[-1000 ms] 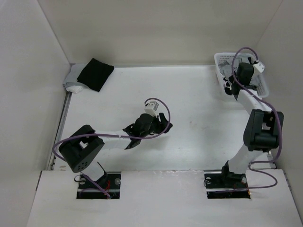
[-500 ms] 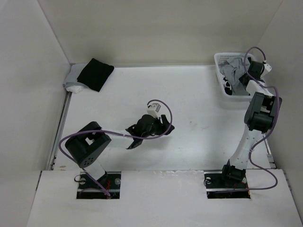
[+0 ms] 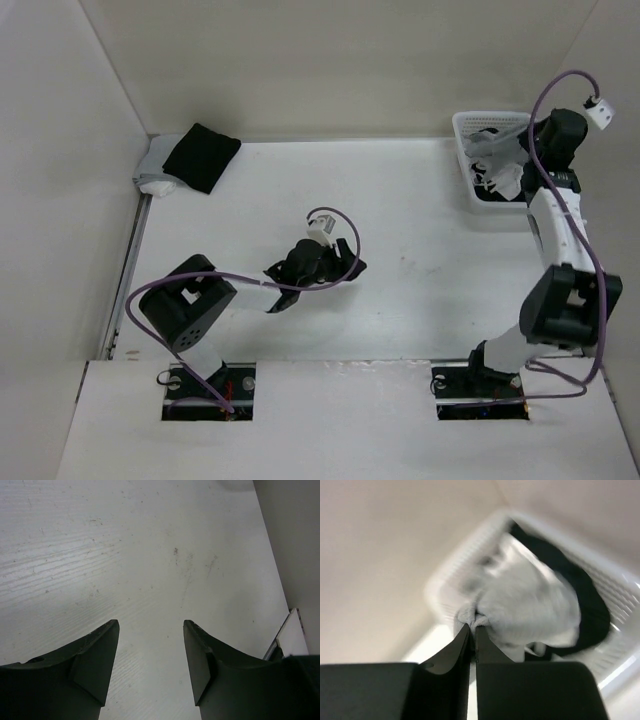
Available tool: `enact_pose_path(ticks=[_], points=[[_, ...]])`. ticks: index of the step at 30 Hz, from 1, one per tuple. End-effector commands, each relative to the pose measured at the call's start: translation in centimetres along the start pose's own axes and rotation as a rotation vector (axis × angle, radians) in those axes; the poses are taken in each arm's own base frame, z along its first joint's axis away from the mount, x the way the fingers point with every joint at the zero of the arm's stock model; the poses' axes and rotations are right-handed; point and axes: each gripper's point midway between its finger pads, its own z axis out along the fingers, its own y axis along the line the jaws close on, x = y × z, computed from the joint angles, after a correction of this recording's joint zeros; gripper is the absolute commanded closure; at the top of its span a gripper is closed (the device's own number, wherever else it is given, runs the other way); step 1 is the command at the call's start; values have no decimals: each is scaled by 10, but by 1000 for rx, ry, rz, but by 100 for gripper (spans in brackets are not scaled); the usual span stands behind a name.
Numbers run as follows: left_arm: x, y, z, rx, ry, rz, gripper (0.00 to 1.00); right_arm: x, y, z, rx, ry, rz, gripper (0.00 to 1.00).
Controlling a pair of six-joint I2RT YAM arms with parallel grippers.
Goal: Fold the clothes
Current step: Move the tank top to the center of the board
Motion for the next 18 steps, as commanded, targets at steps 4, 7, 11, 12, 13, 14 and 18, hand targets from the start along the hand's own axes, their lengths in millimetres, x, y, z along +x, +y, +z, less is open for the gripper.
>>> enact_pose_path(ticks=[4, 7, 11, 12, 13, 14, 18], points=[[-27, -8, -5, 49, -83, -21, 48, -83, 112, -141, -364, -209, 114, 95], [-40, 5, -14, 26, -126, -61, 49, -84, 141, -200, -512, -200, 138, 95], [-75, 28, -36, -30, -241, -129, 49, -79, 183, -297, -779, -144, 177, 95], [-84, 34, -43, -43, -271, -147, 49, -80, 189, -314, -827, -133, 187, 95], [-94, 42, -52, -57, -306, -164, 49, -80, 196, -331, -874, -121, 195, 95], [-107, 50, -64, -73, -355, -188, 49, -77, 206, -360, -955, -83, 212, 94], [-139, 68, -99, -111, -468, -230, 49, -13, 223, -374, -1015, 108, 233, 93]])
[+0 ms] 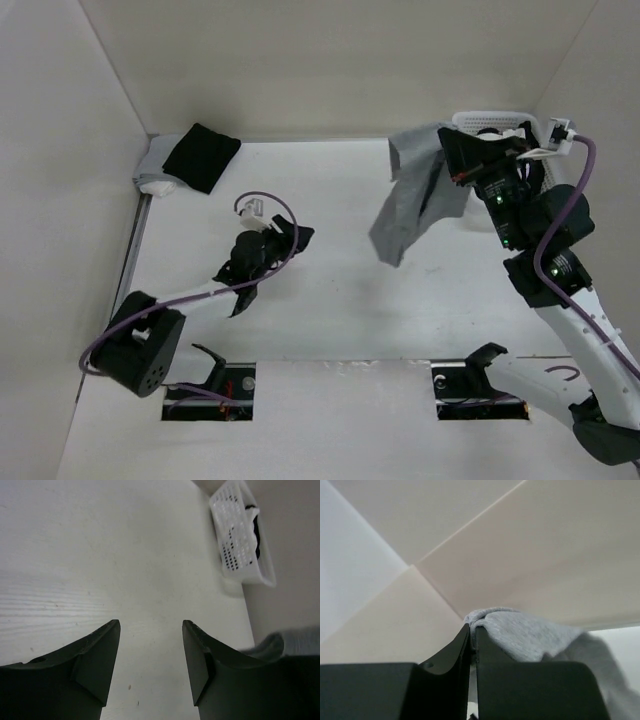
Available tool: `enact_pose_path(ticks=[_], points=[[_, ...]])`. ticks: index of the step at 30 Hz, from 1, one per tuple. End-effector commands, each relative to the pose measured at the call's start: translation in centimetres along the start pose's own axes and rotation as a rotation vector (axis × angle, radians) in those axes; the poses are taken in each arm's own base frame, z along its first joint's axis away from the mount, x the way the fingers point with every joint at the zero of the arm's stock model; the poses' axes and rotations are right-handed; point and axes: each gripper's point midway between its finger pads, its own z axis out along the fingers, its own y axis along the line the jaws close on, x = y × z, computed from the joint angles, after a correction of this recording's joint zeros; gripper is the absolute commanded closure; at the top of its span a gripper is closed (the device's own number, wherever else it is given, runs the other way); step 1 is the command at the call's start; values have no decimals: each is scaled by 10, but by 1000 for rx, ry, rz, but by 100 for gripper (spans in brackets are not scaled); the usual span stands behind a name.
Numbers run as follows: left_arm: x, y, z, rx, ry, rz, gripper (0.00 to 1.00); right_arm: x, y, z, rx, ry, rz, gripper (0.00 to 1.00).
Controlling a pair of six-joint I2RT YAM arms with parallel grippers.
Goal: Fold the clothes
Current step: Move the tank top to the center of the board
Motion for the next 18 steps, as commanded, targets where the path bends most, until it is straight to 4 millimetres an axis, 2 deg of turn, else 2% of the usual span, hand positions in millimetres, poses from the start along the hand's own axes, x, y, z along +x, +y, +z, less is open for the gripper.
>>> enact_pose_path(ticks=[1, 2, 4, 5, 6, 7, 9, 10, 11, 12, 15, 18], points=[[-43, -1, -20, 12, -132, -56, 49, 59, 6, 5, -34, 115, 94, 93], [-49, 2, -24, 4, -149, -59, 49, 84, -4, 11, -10, 158, 104, 92], [-57, 15, -33, -39, -158, -64, 49, 177, -49, 35, 109, 323, 143, 93], [-56, 20, -37, -57, -159, -58, 50, 207, -68, 47, 151, 367, 138, 94], [-55, 27, -40, -79, -159, -53, 50, 225, -85, 61, 193, 385, 126, 94], [-55, 35, -43, -104, -161, -45, 51, 231, -92, 65, 210, 390, 126, 95], [-50, 54, -53, -173, -147, -28, 54, 251, -129, 108, 289, 396, 106, 94], [-48, 59, -57, -193, -141, -21, 54, 256, -137, 118, 305, 402, 103, 92], [-44, 65, -61, -220, -135, 0, 56, 262, -147, 131, 330, 419, 104, 86], [-40, 69, -65, -244, -132, 26, 59, 272, -157, 142, 365, 461, 87, 73], [-18, 71, -67, -285, -55, 123, 68, 279, -165, 142, 380, 481, 46, 56], [9, 70, -67, -315, 34, 231, 74, 297, -161, 116, 363, 510, 33, 57]])
